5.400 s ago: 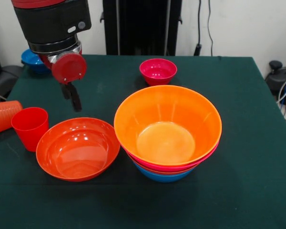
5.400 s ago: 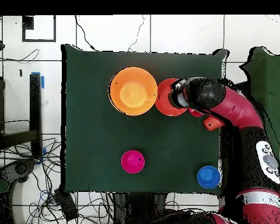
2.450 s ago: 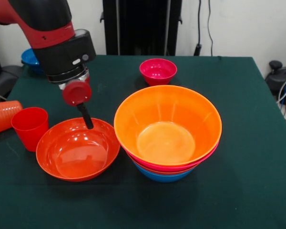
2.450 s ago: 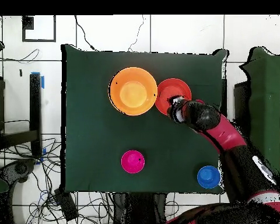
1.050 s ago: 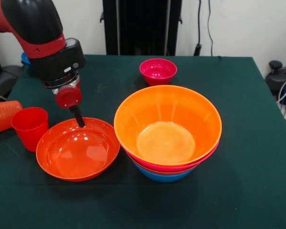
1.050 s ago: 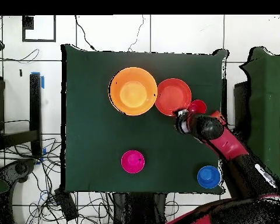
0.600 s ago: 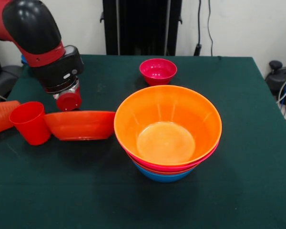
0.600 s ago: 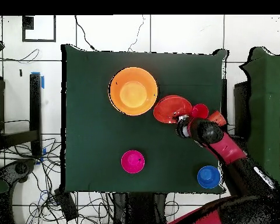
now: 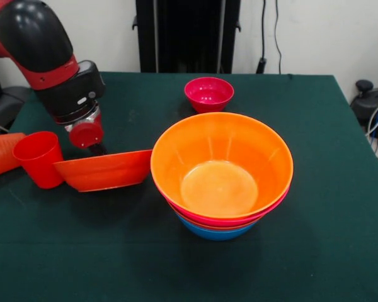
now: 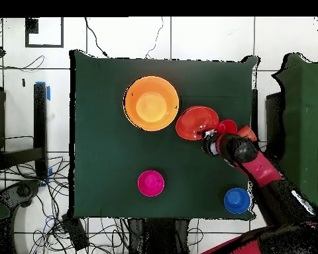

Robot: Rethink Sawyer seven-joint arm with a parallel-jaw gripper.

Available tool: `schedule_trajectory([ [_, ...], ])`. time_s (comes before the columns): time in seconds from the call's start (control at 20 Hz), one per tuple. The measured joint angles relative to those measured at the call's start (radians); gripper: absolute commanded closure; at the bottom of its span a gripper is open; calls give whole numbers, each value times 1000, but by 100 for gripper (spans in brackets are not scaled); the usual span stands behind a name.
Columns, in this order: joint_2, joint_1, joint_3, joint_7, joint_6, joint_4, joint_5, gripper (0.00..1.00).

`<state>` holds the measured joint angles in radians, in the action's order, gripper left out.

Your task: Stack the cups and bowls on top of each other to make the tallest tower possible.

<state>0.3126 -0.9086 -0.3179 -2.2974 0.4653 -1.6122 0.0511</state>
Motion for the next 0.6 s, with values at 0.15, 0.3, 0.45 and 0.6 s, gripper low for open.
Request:
schedule_trajectory([
  [0.15,-3,-9,-11,0,11,4,11,0],
  [0.3,-2,-12,-15,0,11,4,22,0],
  [0.45,1,-11,-15,0,10,4,30,0],
  [0.6,6,-9,-15,0,8,4,40,0],
])
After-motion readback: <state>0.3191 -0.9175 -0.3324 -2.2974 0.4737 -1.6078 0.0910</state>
